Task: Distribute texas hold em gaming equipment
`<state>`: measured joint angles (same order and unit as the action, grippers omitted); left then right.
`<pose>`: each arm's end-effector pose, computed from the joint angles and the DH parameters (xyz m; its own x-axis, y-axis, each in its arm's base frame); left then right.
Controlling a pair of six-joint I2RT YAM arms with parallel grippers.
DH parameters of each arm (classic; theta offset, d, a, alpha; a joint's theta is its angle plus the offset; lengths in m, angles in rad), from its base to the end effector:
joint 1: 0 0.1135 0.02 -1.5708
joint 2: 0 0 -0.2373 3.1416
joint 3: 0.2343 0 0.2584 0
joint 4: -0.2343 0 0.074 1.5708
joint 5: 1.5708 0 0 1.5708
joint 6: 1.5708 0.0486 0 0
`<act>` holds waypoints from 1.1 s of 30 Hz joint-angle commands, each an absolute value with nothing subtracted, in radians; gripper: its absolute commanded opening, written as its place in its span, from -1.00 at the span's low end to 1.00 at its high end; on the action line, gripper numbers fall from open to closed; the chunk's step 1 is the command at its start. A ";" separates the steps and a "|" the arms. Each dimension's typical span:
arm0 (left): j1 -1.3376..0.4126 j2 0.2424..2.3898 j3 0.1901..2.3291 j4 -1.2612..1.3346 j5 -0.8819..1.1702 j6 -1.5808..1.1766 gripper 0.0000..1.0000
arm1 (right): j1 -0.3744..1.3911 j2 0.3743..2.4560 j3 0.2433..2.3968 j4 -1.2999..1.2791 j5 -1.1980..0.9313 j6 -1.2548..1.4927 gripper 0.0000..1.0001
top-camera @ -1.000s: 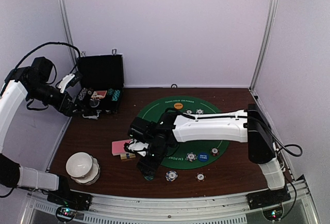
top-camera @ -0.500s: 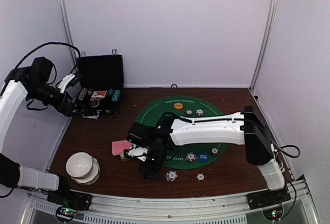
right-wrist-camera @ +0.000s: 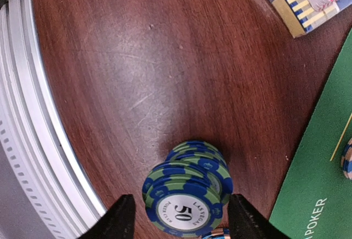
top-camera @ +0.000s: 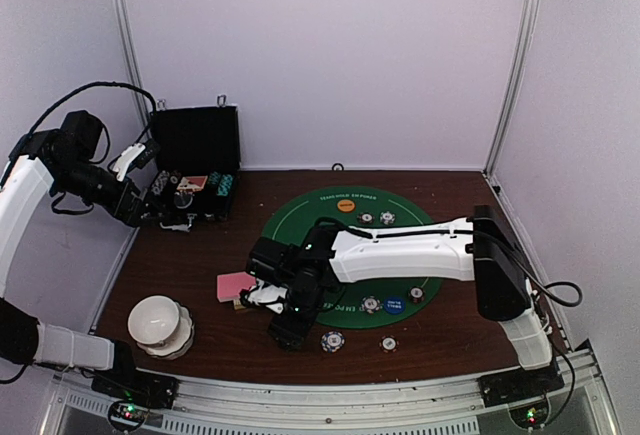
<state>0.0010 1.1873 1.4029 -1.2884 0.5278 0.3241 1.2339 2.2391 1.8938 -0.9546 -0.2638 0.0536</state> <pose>0.2193 -0.0243 0.3440 -0.7565 0.2744 -0.5937 0.5070 0.8194 -0.2673 0.1388 0.4348 0.1546 -0.3681 -0.8945 -0.2538 -0.9158 0.3016 0.2652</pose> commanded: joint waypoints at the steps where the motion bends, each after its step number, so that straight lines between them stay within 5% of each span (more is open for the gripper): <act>1: 0.008 1.176 1.433 -1.292 0.532 0.334 0.95 | 1.240 2.245 1.906 -0.961 -0.228 0.053 0.28; 15: 0.008 1.169 1.430 -1.292 0.529 0.334 0.95 | 1.242 2.282 1.936 -0.956 -0.219 0.050 0.33; 30: 0.008 1.169 1.428 -1.292 0.530 0.334 0.95 | 1.241 2.283 1.958 -0.953 -0.201 0.048 0.01; 33: 0.008 1.169 1.427 -1.292 0.533 0.334 0.95 | 1.241 2.290 1.958 -0.958 -0.197 0.048 0.11</act>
